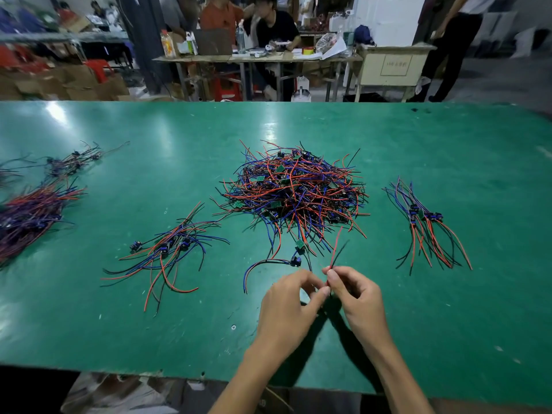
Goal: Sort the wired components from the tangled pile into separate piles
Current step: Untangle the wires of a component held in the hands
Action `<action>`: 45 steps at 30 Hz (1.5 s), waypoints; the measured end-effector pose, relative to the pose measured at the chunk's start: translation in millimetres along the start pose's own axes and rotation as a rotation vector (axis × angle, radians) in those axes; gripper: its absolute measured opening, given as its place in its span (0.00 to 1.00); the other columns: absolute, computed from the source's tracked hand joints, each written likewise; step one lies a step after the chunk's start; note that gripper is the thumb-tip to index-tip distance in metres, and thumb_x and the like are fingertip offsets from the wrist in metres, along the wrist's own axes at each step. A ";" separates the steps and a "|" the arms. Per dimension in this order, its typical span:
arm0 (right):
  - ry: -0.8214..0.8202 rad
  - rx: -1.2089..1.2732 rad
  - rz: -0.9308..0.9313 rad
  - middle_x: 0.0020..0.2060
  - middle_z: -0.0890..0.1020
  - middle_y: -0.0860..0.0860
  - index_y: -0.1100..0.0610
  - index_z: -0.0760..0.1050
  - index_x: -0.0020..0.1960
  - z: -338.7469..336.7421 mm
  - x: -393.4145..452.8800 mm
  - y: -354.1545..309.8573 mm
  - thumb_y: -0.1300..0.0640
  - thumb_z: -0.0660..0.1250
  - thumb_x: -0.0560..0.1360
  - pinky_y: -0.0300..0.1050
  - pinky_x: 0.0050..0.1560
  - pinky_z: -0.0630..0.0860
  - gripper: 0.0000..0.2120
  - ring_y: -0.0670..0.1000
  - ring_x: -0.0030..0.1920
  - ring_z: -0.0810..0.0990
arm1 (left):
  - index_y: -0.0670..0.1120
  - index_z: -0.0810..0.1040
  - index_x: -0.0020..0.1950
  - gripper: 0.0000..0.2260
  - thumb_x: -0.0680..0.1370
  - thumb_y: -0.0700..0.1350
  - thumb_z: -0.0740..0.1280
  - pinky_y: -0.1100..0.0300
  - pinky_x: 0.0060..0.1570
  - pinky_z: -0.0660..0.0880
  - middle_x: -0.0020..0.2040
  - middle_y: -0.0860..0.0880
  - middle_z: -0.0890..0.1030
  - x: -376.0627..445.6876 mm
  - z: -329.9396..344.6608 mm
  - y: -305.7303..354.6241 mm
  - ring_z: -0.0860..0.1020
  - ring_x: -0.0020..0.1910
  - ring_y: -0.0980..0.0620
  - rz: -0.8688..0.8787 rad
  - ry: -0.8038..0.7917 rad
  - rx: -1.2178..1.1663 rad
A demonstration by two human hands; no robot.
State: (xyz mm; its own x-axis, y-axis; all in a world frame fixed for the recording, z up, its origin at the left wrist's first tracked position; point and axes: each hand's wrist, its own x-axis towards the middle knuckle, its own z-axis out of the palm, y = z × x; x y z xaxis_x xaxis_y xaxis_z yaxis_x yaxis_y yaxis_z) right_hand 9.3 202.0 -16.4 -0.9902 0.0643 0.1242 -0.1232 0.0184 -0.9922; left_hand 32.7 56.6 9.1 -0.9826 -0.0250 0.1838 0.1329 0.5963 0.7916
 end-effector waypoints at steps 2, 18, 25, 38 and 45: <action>0.007 -0.015 -0.028 0.42 0.87 0.49 0.48 0.85 0.46 -1.5 -0.1 -2.0 0.48 0.71 0.75 0.38 0.46 0.78 0.06 0.46 0.42 0.82 | 0.55 0.79 0.49 0.04 0.79 0.54 0.70 0.66 0.40 0.72 0.45 0.59 0.81 3.4 -2.0 2.2 0.77 0.41 0.59 0.017 0.050 -0.119; -0.151 -0.001 -0.003 0.39 0.87 0.54 0.52 0.86 0.50 0.8 -8.7 -15.8 0.46 0.70 0.77 0.32 0.41 0.77 0.11 0.51 0.43 0.86 | 0.48 0.87 0.48 0.03 0.77 0.41 0.74 0.63 0.42 0.80 0.38 0.50 0.87 60.4 -86.3 -22.3 0.83 0.35 0.54 -0.078 0.360 -0.396; 0.079 -0.407 0.049 0.36 0.85 0.43 0.45 0.83 0.47 9.7 5.6 -2.9 0.46 0.72 0.76 0.44 0.42 0.79 0.04 0.46 0.39 0.84 | 0.40 0.85 0.57 0.10 0.77 0.42 0.72 0.46 0.60 0.73 0.54 0.35 0.81 82.4 -168.2 -109.4 0.74 0.59 0.37 -0.350 0.504 0.494; 0.216 -0.587 -0.024 0.34 0.83 0.39 0.45 0.85 0.44 25.3 35.3 -19.3 0.45 0.74 0.74 0.42 0.39 0.76 0.05 0.44 0.36 0.82 | 0.55 0.84 0.48 0.06 0.79 0.44 0.70 0.67 0.45 0.73 0.42 0.57 0.84 37.7 -47.8 -28.3 0.79 0.41 0.59 -0.091 0.277 -0.078; -0.062 -0.615 -0.321 0.38 0.82 0.37 0.44 0.85 0.45 23.3 -4.4 -36.0 0.47 0.78 0.71 0.38 0.37 0.73 0.05 0.46 0.35 0.76 | 0.42 0.87 0.43 0.11 0.79 0.47 0.71 0.55 0.44 0.82 0.44 0.40 0.87 37.7 -27.5 0.2 0.84 0.40 0.45 -0.519 0.015 -0.854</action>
State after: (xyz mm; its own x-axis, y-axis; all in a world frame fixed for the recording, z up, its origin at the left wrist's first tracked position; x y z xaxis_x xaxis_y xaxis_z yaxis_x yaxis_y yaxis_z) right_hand 16.6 177.8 18.5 -0.9152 -0.0954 0.3915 -0.3688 0.5899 -0.7183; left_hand -0.8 33.7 32.2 -0.9446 -0.1325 -0.3004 -0.2578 -0.2673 0.9285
